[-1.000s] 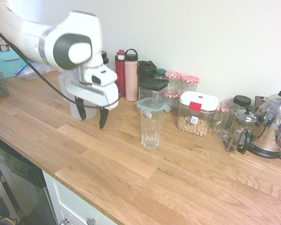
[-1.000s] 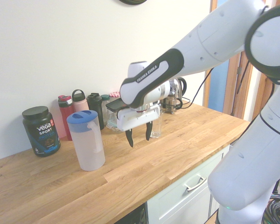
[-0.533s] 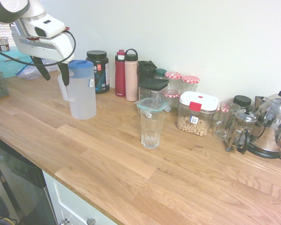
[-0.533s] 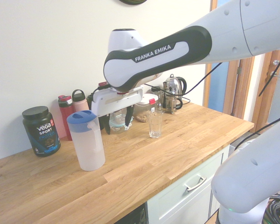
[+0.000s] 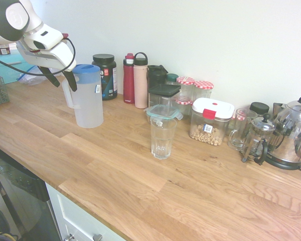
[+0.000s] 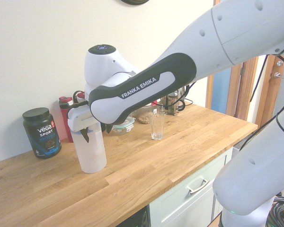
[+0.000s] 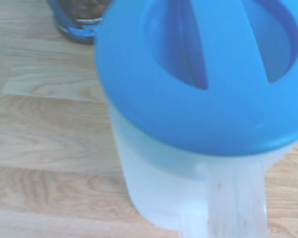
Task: Pour me some water
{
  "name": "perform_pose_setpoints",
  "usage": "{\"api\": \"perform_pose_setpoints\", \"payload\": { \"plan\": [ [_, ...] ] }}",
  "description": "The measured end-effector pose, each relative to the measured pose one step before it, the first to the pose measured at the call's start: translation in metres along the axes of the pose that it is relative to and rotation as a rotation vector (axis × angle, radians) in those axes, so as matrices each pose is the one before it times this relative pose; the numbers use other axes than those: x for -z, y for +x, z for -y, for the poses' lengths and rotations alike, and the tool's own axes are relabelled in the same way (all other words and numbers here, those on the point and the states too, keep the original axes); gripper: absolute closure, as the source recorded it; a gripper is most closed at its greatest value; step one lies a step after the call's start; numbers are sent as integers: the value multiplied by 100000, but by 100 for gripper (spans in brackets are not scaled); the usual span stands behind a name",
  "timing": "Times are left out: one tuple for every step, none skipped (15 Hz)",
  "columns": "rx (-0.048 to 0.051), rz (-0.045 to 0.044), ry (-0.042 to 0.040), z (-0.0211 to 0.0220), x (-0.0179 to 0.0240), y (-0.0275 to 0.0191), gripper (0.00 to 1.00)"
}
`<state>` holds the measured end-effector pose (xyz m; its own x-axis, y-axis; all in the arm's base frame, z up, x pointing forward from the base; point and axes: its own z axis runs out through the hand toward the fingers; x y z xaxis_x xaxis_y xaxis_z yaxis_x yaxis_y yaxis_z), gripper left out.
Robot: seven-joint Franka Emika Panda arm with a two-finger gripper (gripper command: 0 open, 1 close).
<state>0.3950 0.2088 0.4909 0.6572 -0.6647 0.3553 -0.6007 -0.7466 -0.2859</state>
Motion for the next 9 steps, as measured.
{"api": "perform_pose_setpoints", "payload": {
  "plan": [
    [-167,661,-171,59,-687,146,100],
    [-484,783,-61,17,-556,234,100],
    [-315,579,165,11,-323,275,100],
    [340,431,445,3,-149,226,100],
    [892,217,540,38,24,201,100],
    [905,84,463,3,42,98,100],
    [1092,6,515,49,43,17,100],
    [1210,151,342,49,19,-4,100],
    [951,223,66,50,-29,-63,100]
  ]
}}
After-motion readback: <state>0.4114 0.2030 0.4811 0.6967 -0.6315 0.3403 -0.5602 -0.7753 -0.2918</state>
